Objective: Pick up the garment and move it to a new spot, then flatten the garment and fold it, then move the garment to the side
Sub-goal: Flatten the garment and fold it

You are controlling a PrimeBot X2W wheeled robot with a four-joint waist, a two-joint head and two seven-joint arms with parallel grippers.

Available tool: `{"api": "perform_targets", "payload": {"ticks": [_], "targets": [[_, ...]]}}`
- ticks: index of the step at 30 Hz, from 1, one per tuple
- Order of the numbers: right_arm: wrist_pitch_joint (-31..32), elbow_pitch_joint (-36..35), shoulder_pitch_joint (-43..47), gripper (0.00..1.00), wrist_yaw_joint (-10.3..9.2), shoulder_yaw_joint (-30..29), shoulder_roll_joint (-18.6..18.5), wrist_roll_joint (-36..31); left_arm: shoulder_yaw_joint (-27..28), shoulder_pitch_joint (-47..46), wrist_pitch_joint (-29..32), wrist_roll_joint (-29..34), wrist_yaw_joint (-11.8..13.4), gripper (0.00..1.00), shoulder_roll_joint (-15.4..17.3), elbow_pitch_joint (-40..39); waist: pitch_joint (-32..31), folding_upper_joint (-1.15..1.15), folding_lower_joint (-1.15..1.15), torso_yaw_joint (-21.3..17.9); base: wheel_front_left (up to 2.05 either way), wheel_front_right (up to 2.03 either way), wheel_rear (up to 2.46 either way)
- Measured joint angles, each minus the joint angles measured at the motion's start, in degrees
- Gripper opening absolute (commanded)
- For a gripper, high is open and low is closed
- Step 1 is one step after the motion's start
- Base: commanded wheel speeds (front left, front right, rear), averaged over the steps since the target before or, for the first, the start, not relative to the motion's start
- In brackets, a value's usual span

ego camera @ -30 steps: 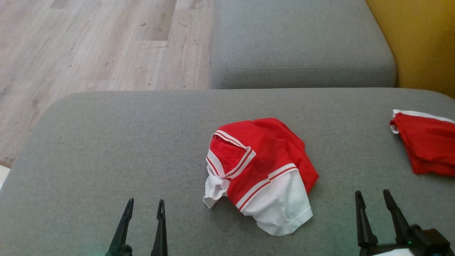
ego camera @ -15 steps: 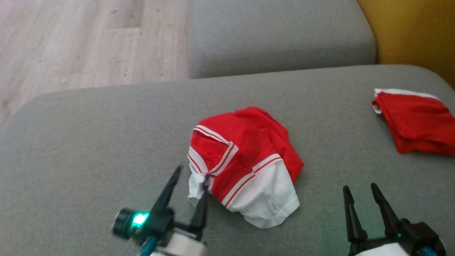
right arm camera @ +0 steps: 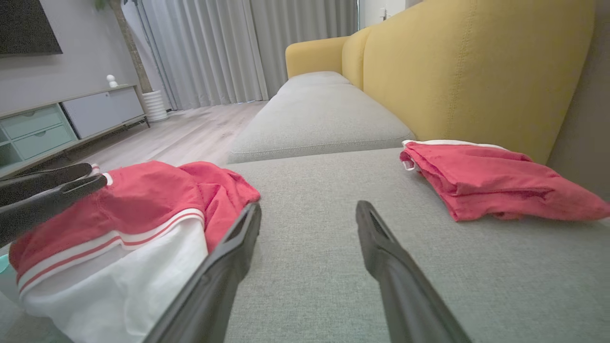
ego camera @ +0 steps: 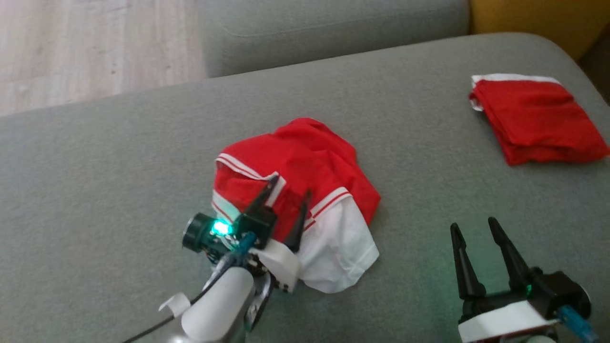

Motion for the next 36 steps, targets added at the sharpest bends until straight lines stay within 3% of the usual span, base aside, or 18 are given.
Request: {"api": "perform_targets", "payload": {"ticks": [7,9,13,14,22,29,32,36], "targets": [[0.0,0.3,-0.4,1.00,0.00,-0.5,-0.2,0.3,0.0,-2.6,-0.1,1.5,8.2,1.00,-0.1,5.9,0.1,0.00,0.00,-2.2,0.00,0.00,0.00],[0.0,0.4,-0.2,1.00,0.00,-0.7,-0.2,0.3,0.0,-2.5,1.0,1.4,8.7,1.00,-0.1,6.8,-0.5,0.00,-0.01,-2.3,0.00,0.00,0.00],[0.0,0.5,0.8,1.00,0.01,-0.8,-0.1,0.3,-0.5,-1.0,3.0,-1.2,5.9,1.00,-0.1,7.1,-1.6,0.00,-0.02,-2.4,0.00,0.00,0.00],[0.0,0.5,0.9,1.00,0.00,-0.7,-0.1,0.3,-0.8,-0.5,2.8,-1.3,5.2,0.02,-0.1,7.0,-1.8,0.00,-0.02,-2.6,0.00,0.00,0.00],[0.0,0.5,0.9,1.00,0.00,-0.5,0.0,0.3,-2.4,-2.4,-1.3,-2.2,-0.7,0.00,-0.1,3.6,-3.1,0.00,-0.02,-3.5,0.00,0.00,0.00],[0.0,0.5,0.8,1.00,0.00,0.1,0.4,0.3,-0.8,-21.5,-3.7,-3.9,-9.0,0.00,-0.3,-0.1,-3.4,0.00,-0.01,-5.1,0.00,0.00,0.00],[0.0,0.5,0.9,1.00,0.00,0.5,0.5,0.3,3.2,-30.9,-4.7,-7.4,-10.5,0.00,-1.0,-0.7,-3.6,0.00,-0.01,-5.6,0.00,0.00,0.00],[0.0,0.5,1.3,1.00,0.00,0.0,0.7,0.3,7.8,-38.6,-5.7,-15.0,-10.4,0.00,-1.4,-1.3,-4.1,0.00,-0.01,-5.3,0.00,0.00,0.00]]}}
